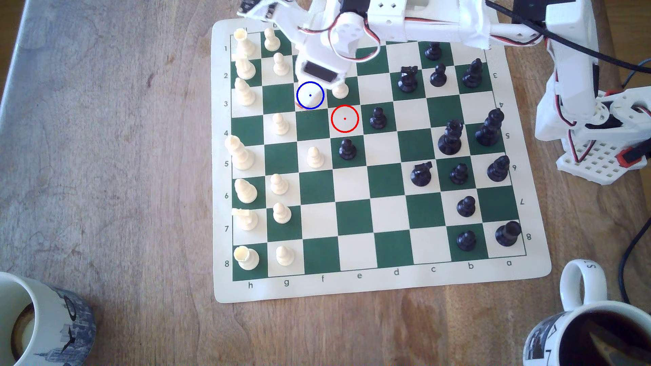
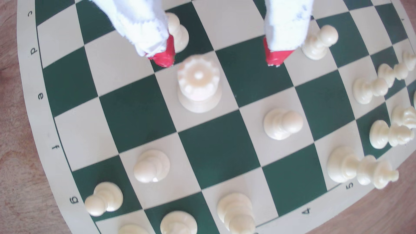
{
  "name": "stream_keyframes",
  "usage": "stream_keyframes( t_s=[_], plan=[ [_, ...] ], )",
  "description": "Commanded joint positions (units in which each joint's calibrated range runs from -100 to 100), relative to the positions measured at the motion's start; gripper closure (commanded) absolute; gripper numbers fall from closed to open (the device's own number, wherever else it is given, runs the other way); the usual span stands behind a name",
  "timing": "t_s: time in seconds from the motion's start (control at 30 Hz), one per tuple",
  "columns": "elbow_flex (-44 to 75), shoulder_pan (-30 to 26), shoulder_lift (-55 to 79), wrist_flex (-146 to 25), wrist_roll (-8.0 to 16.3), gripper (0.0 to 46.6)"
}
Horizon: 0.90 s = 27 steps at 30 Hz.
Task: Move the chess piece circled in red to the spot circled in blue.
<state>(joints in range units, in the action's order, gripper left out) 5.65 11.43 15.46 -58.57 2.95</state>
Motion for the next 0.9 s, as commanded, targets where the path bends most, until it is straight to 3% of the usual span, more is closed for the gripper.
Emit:
stream_keyframes(
  t_s=[0.0,0.13,0.27,0.4,0.5,0.57,0.67,0.87],
  plan=[
    [-4.7,0.3,-13.3,-1.4,-0.4,25.0],
    [-20.7,-0.4,-25.4,7.1,-0.7,23.2],
    [-37.5,-1.9,-39.1,19.7,-1.2,24.5],
    [-57.8,-5.1,-52.9,39.0,-2.5,30.1],
    [-68.5,-7.2,-60.4,54.1,-2.8,41.2],
    [-73.1,-7.5,-62.6,63.5,-3.2,45.4],
    [-81.0,-6.4,-64.8,84.4,-2.8,46.4],
    [-93.2,-7.8,-76.5,96.8,-2.8,46.4]
  ],
)
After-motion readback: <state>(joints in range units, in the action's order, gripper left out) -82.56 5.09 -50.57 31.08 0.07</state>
